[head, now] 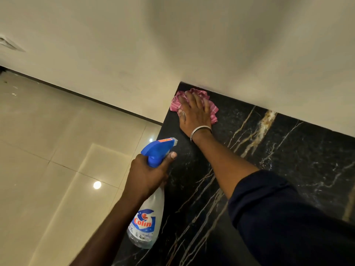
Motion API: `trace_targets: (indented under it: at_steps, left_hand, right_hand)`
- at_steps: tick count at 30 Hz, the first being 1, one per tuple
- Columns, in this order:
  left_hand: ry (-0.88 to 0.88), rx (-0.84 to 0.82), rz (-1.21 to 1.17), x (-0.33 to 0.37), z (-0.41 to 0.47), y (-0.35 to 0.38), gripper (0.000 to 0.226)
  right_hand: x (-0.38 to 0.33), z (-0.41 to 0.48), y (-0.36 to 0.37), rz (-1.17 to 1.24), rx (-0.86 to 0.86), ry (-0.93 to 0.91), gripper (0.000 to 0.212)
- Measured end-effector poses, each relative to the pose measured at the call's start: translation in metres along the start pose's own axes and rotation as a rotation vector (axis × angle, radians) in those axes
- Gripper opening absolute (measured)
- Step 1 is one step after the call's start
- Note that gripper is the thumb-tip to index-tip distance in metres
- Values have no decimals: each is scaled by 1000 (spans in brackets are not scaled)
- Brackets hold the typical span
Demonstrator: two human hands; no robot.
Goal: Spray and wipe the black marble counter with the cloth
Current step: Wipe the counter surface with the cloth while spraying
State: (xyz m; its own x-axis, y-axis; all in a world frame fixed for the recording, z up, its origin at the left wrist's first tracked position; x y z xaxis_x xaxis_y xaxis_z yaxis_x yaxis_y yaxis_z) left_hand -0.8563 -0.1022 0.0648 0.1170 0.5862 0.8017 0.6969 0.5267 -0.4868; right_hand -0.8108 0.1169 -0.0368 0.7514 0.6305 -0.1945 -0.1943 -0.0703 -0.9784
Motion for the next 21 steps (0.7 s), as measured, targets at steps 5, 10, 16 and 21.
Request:
trace_targets:
  at_steps: [5,10,16,21]
  left_hand:
    - [22,0,-17,-6,-20,-14,40]
    - [61,22,-27,-14,-45,-31,45]
    - [75,13,1,-32,-72,-45,36]
    - [53,-39,13,-51,-94,-48,37]
  right_hand:
    - [-52,-87,1,5,-103,-89,65]
    - [-115,-191,-10,184,5,-102,50]
    - [-176,-303,8,89,-134,-124,62]
    - [-195,-359,-3,120,-68,-61,103]
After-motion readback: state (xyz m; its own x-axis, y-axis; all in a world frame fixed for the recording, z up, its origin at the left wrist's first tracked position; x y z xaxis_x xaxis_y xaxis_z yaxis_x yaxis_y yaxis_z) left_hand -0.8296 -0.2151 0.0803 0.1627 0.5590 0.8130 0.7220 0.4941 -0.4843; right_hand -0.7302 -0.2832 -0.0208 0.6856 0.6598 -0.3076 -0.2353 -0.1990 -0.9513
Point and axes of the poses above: each hand's wrist, its own z-axis towards the middle knuckle, its own y-axis out of the palm, x = y × z, the point moved 6 cm from there along z, towards the middle knuckle, and after that the axes turned 7 degrees about x, right-handed, at the moved point
